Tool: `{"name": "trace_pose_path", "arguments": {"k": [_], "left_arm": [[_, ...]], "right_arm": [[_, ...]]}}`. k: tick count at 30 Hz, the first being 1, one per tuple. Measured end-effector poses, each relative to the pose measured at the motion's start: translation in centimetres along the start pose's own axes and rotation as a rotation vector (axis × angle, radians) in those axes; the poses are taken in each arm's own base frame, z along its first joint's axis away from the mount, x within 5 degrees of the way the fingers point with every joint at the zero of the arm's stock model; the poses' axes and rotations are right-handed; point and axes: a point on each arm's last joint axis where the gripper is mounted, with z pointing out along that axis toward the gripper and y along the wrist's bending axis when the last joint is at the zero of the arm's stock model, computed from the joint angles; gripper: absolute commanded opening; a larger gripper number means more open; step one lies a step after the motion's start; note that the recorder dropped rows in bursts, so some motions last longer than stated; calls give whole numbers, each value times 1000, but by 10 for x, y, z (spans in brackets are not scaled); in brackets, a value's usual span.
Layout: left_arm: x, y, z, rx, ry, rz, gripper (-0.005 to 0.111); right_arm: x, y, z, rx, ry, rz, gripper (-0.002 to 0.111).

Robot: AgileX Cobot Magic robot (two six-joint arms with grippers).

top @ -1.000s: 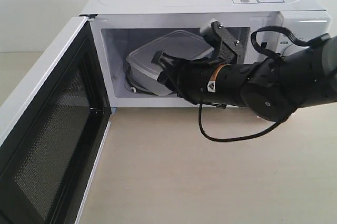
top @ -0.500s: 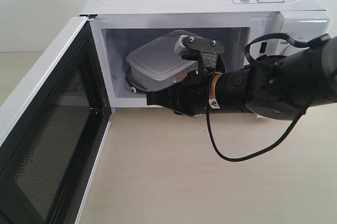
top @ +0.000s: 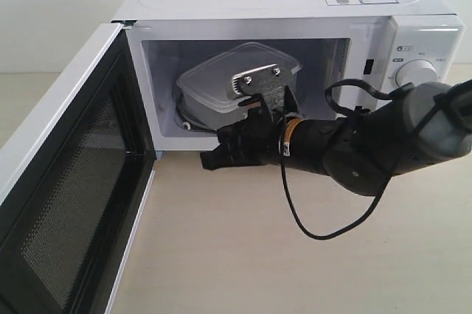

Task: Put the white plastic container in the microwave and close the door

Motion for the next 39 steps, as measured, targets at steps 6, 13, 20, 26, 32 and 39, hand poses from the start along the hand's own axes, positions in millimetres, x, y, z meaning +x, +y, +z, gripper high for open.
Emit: {"name": "trace_pose_path", "arguments": {"k": [6,13,20,26,32,39], "left_arm": [[0,0,0,0,0,0,4],[0,0,0,0,0,0,4],[0,0,0,0,0,0,4],[0,0,0,0,0,0,4],[0,0,0,0,0,0,4],[0,0,0,0,0,0,4]], "right_arm": [[-7,-10,1,106,-71,-17,0],[-18,-13,26,116,-92,-37,0],[-21,-14,29,123,-57,-36,0],[-20,-9,-1,125,-34,-34,0],[-3,-3,-50,106,-91,-50,0],[27,4,-109,79,-194,-39,0]]}}
